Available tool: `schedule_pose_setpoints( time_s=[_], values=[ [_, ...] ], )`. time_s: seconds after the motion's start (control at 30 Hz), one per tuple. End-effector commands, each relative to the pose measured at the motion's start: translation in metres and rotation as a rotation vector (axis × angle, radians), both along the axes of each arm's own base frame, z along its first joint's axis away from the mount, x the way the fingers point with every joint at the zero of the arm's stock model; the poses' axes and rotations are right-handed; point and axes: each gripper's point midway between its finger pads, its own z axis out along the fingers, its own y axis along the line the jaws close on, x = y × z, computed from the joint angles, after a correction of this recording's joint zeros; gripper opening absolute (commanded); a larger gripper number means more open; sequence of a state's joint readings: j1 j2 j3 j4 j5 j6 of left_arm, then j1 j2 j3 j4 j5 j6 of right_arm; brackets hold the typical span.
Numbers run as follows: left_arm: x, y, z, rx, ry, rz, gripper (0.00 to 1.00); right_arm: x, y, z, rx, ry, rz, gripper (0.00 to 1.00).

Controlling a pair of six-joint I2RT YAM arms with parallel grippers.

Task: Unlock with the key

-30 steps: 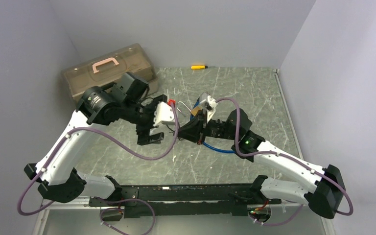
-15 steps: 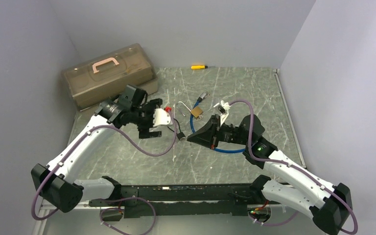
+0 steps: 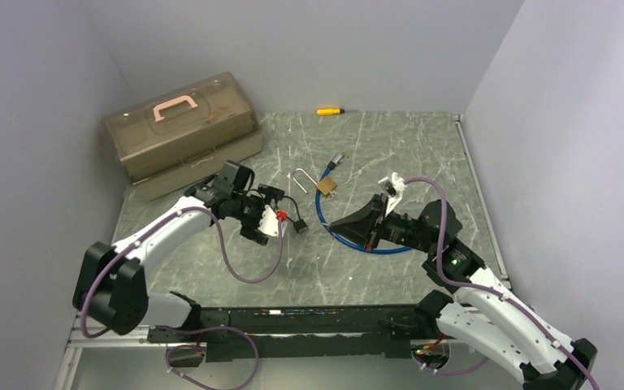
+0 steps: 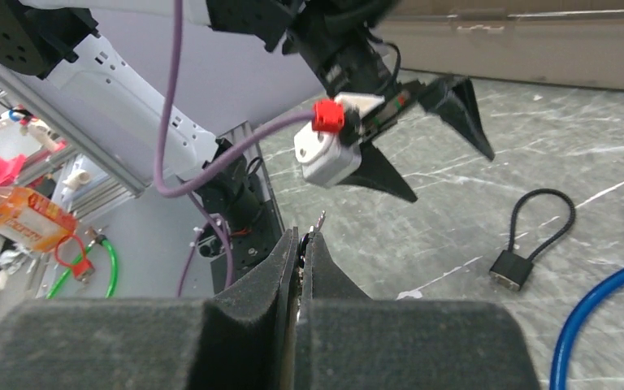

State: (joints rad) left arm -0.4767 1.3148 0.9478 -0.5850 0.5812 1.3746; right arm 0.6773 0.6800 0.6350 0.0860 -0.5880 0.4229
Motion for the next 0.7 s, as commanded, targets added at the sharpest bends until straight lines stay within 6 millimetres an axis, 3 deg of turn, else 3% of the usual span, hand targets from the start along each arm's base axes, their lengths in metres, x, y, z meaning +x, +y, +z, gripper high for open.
schedule_pose_setpoints(
  time_s=[0.0,0.1,0.3,0.67],
  values=[
    [0.010,-0.029,-0.005,-0.040,-0.128,-0.241,0.99,0.008,-0.012,0.005,0.020,-0.044,-0.090,0.00],
    [0.019,-0.039,-0.028,0.026,-0.068,-0.320,0.99,0.006,-0.017,0.009,0.054,-0.056,-0.114,0.00],
    [0.029,-0.063,-0.045,0.143,0.015,-0.485,0.99,0.007,-0.022,0.009,0.056,-0.057,-0.138,0.00],
    [0.007,-0.066,-0.089,0.331,0.149,-0.727,0.97,0.011,-0.034,0.031,0.072,-0.104,-0.188,0.00]
  ],
)
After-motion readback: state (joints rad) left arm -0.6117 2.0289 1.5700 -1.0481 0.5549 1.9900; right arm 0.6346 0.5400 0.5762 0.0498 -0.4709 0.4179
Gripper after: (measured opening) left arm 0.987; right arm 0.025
